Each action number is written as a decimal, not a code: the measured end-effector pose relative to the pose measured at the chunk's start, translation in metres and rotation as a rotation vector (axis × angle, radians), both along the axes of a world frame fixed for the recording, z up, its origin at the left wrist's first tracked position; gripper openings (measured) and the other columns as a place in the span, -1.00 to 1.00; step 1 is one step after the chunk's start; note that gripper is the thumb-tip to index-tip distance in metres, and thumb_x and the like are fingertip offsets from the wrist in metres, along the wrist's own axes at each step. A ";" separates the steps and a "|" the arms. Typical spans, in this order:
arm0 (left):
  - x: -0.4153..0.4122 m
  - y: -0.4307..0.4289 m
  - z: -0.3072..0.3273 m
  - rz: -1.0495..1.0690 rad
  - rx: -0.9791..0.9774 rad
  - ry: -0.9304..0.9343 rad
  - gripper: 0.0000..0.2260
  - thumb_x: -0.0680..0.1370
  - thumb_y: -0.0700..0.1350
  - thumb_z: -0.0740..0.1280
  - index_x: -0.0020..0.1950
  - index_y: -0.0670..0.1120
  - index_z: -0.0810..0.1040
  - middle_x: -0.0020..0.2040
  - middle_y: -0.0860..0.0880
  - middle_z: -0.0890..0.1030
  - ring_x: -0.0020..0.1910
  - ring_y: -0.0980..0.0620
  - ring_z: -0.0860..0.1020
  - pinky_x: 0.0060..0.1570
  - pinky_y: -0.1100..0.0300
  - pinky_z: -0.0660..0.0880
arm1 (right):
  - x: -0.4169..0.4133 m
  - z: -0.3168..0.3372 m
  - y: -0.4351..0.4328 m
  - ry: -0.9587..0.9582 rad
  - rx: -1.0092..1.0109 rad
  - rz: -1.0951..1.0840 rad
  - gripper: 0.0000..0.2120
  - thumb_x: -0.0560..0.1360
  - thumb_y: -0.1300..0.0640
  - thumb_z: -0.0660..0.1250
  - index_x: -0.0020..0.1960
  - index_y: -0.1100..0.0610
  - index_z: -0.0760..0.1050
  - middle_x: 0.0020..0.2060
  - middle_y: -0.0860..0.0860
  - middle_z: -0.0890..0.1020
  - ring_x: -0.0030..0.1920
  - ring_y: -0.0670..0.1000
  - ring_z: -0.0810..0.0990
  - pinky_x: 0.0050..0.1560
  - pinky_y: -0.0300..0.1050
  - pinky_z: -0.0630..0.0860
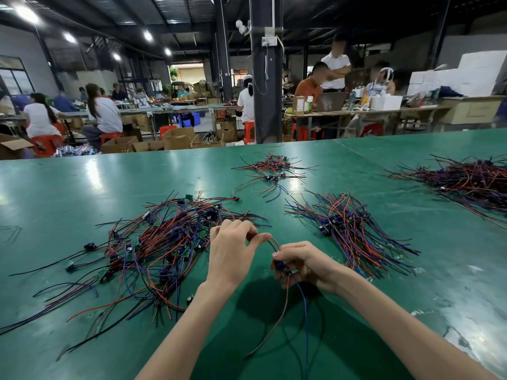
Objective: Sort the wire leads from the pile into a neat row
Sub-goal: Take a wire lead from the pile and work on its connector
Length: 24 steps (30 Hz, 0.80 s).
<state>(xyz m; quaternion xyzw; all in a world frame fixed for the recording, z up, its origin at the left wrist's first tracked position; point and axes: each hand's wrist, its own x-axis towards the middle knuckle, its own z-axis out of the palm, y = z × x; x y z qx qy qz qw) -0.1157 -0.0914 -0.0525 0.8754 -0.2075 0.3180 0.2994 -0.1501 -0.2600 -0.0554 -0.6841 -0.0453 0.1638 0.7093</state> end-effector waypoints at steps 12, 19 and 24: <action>-0.009 -0.013 -0.006 -0.076 -0.035 -0.164 -0.78 0.49 -0.03 0.39 -0.30 -0.11 0.56 -0.33 0.00 0.57 -0.29 -0.06 0.49 -0.23 0.09 0.44 | 0.004 -0.003 0.000 0.017 0.073 -0.176 -0.84 0.49 0.21 0.33 -0.26 0.18 0.58 -0.28 0.06 0.67 -0.37 -0.02 0.61 -0.35 -0.16 0.57; 0.003 -0.014 -0.013 -0.243 -0.191 0.494 -0.71 0.57 0.02 0.30 -0.16 -0.14 0.69 -0.25 -0.21 0.63 -0.26 0.01 0.48 -0.13 0.03 0.42 | 0.004 -0.004 0.002 0.013 0.038 -0.140 -0.84 0.52 0.17 0.33 -0.19 0.19 0.62 -0.30 0.06 0.67 -0.39 -0.01 0.63 -0.38 -0.18 0.54; 0.002 -0.014 -0.008 -0.411 -0.583 0.735 -0.86 0.50 -0.17 0.40 -0.18 -0.22 0.67 -0.25 -0.09 0.65 -0.27 0.14 0.52 -0.27 0.36 0.40 | 0.002 -0.005 0.003 0.032 0.004 -0.062 -0.86 0.50 0.16 0.35 -0.16 0.20 0.62 -0.31 0.07 0.68 -0.39 -0.01 0.64 -0.38 -0.20 0.54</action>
